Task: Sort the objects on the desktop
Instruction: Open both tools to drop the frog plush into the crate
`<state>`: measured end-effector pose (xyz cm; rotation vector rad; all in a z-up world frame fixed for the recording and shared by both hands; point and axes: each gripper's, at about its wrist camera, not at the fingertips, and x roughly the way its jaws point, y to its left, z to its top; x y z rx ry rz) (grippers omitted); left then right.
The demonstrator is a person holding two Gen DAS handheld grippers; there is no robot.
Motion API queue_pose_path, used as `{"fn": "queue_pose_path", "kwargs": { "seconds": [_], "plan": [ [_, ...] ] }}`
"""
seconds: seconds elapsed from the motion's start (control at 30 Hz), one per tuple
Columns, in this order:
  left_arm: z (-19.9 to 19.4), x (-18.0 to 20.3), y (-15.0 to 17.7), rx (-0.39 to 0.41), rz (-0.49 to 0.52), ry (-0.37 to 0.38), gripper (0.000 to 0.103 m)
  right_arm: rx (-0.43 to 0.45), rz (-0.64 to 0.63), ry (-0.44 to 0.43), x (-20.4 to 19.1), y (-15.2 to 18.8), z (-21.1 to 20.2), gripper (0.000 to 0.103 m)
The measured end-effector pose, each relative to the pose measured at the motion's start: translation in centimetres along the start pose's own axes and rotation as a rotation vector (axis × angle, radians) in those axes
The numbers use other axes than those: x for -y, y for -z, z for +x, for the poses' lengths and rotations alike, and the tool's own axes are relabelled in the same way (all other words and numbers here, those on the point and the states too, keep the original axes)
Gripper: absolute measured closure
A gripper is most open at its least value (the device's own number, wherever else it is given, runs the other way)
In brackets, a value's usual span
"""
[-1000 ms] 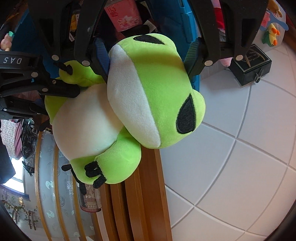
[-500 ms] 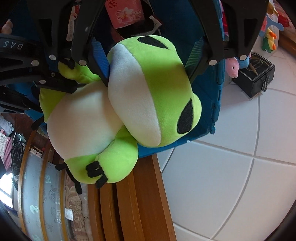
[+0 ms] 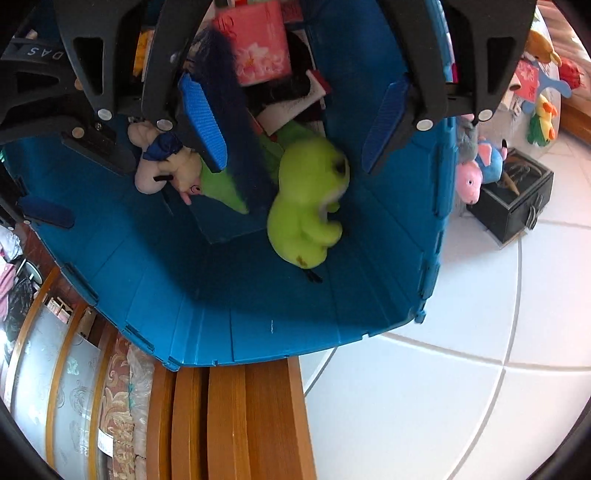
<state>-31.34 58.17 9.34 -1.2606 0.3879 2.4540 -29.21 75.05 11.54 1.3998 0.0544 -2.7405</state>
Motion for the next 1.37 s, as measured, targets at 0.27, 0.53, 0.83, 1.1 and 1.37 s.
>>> {"fn": "queue_pose_path", "kwargs": {
  "seconds": [0.27,0.53,0.83,1.1,1.37],
  "plan": [
    [-6.9,-1.5,4.2,0.087,-0.014,0.050,0.027,0.087,-0.026,0.009,-0.8,2.5,-6.2,0.000],
    [-13.7,-1.7,10.8,0.289,-0.038,0.072,0.024,0.216,-0.025,-0.007,-2.8,7.3,-12.1,0.000],
    [-17.2,-1.6,15.9,0.477,-0.107,0.021,0.024,0.299,-0.010,0.087,-4.3,12.1,-14.1,0.000],
    [-16.9,-1.7,17.1,0.438,-0.140,0.061,0.024,0.325,-0.017,0.089,-5.0,14.4,-14.3,0.000],
    [-16.4,-1.1,17.7,0.413,-0.134,0.024,0.024,0.316,0.000,0.067,-4.4,14.7,-13.8,0.000]
  ]
}}
